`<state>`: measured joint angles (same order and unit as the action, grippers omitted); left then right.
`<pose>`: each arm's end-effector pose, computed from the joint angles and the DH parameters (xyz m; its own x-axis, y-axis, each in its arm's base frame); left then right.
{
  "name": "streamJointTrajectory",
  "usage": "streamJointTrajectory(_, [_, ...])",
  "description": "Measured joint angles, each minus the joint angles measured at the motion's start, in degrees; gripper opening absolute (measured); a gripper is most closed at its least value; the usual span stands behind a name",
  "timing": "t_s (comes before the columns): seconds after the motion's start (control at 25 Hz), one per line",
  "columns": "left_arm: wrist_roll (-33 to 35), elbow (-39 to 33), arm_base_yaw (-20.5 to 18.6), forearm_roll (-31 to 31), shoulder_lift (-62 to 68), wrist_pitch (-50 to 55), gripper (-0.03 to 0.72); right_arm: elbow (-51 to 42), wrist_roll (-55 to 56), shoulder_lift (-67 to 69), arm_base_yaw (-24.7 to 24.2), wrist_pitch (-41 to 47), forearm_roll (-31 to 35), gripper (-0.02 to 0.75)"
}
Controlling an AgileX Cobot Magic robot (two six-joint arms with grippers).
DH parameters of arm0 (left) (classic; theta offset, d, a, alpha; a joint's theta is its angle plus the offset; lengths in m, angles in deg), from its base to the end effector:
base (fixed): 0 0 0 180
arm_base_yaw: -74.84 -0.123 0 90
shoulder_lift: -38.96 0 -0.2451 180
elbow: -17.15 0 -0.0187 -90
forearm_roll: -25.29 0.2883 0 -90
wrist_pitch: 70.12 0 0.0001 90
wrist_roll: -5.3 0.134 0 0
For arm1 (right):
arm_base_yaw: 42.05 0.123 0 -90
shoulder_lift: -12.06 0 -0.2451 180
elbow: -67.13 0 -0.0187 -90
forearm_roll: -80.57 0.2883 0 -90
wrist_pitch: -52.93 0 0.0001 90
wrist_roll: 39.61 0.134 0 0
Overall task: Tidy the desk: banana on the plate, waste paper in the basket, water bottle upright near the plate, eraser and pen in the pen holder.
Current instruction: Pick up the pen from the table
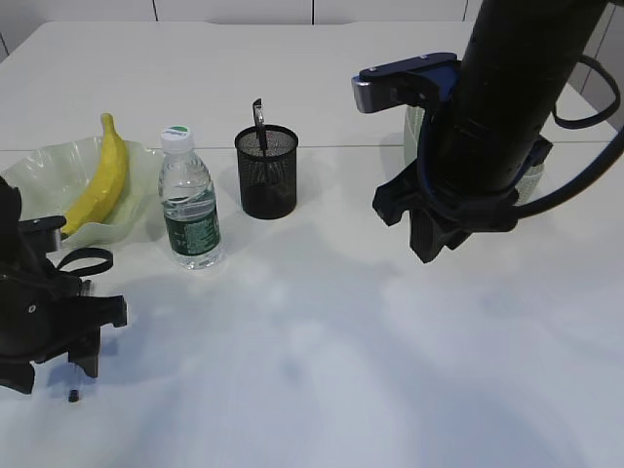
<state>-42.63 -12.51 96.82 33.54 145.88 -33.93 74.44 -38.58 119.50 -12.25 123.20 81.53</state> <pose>0.2829 -0.1019 0.0286 -0.9303 -0.3331 -0.1537 -0.3336 0.9424 -0.0231 0.3311 0.1921 0.1924 -0.8672 -0.4694 -0.1664 -0.4788 0.8777 0.0195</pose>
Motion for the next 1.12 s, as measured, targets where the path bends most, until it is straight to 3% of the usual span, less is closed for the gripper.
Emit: streamJointTrajectory(1.12, [0.00,0.00,0.00,-0.19,4.40,-6.19,0.445,0.00,-0.50,0.00,0.00,0.00,0.11,0.230])
